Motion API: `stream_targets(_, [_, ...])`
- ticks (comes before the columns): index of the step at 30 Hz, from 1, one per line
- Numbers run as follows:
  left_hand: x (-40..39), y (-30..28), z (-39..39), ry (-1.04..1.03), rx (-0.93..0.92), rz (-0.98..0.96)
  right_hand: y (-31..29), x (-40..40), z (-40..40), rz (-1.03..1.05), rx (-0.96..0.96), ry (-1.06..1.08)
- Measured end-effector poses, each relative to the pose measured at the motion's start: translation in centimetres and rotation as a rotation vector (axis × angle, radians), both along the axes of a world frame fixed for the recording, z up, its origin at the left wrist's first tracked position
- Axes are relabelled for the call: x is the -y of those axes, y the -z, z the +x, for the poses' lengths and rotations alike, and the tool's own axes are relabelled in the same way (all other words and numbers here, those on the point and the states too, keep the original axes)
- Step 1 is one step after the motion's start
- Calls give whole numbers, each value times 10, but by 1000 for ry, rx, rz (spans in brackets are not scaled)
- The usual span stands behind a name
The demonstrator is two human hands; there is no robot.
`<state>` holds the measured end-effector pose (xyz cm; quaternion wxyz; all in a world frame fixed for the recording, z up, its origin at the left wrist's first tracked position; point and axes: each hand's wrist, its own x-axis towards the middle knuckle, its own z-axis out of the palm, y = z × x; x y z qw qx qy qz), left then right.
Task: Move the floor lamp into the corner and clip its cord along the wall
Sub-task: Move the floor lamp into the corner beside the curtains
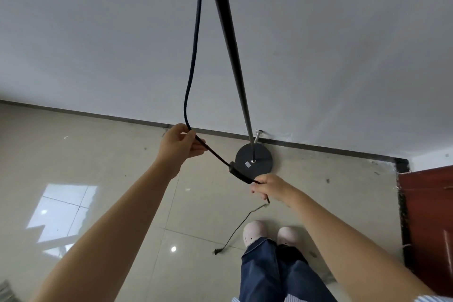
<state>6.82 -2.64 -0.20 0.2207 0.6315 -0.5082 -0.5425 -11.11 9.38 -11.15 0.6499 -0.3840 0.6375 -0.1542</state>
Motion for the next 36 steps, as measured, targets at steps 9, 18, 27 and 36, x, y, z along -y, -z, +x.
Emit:
stream_targets(9, [6, -84, -54, 43, 246, -585, -116, 21, -62, -475, -349, 309])
stream_targets(18, [43, -195, -104, -8, 261, -941, -202, 84, -74, -811, -676, 177])
stream_targets(27, [50, -210, -96, -83, 494, -916, -193, 167, -37, -612, -499, -433])
stream_targets(36, [46, -214, -5, -323, 574, -711, -175, 193, 61, -634, -411, -613])
